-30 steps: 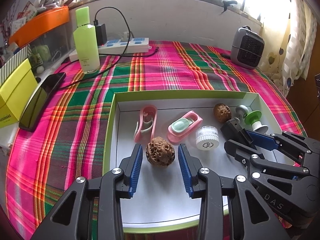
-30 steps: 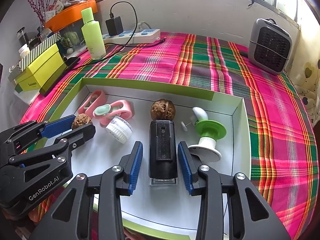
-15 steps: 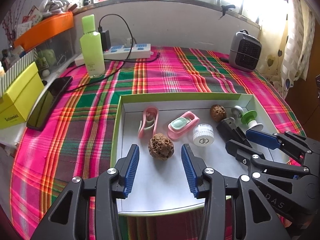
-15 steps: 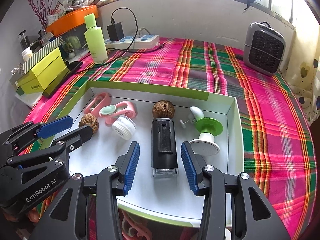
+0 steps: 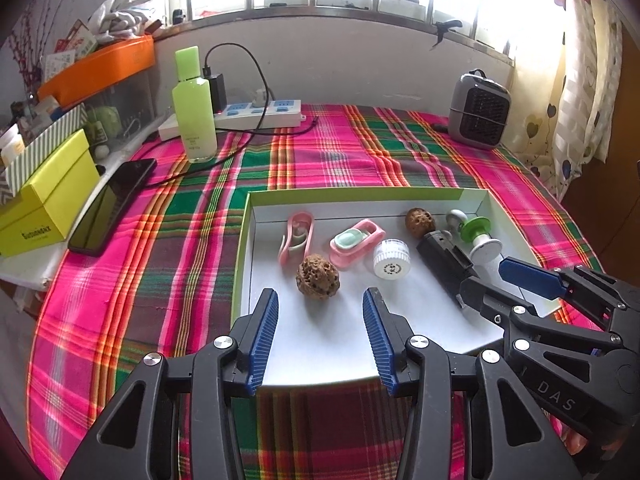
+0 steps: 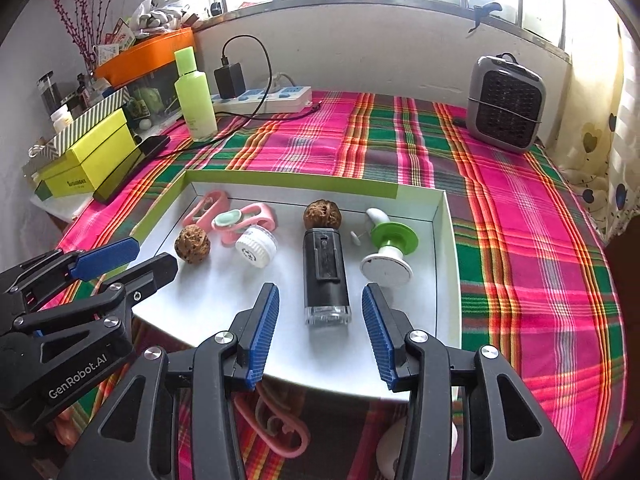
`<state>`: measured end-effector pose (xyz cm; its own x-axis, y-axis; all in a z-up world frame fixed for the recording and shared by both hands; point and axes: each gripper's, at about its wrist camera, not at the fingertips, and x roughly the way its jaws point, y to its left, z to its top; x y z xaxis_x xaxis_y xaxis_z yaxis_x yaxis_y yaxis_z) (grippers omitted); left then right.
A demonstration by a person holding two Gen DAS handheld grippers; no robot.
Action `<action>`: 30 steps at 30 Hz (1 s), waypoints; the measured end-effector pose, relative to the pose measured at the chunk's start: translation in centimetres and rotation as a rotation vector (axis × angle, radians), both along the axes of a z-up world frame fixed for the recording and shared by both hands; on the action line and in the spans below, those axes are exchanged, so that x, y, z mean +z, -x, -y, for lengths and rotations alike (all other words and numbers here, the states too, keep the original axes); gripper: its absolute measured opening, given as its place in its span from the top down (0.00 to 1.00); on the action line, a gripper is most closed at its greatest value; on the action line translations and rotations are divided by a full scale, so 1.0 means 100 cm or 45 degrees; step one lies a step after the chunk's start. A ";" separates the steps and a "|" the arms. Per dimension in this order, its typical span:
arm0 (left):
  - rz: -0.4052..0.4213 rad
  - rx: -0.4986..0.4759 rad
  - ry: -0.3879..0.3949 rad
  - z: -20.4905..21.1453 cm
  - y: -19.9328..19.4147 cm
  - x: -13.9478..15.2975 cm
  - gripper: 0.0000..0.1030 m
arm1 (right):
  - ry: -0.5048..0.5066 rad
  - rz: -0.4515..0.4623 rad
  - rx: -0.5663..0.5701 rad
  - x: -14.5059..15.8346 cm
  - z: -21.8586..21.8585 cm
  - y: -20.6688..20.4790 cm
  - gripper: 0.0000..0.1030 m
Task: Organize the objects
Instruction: 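Lower black device and walnut into the tray and open both grippers, then withdraw both open grippers from the tray toward the white toy and pink clip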
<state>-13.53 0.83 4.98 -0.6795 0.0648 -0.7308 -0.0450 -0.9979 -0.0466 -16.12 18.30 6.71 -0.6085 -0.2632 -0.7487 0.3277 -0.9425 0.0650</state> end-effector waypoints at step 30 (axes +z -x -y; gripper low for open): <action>0.013 -0.108 -0.059 -0.021 -0.062 -0.007 0.58 | 0.009 -0.087 -0.080 0.007 -0.042 -0.068 0.56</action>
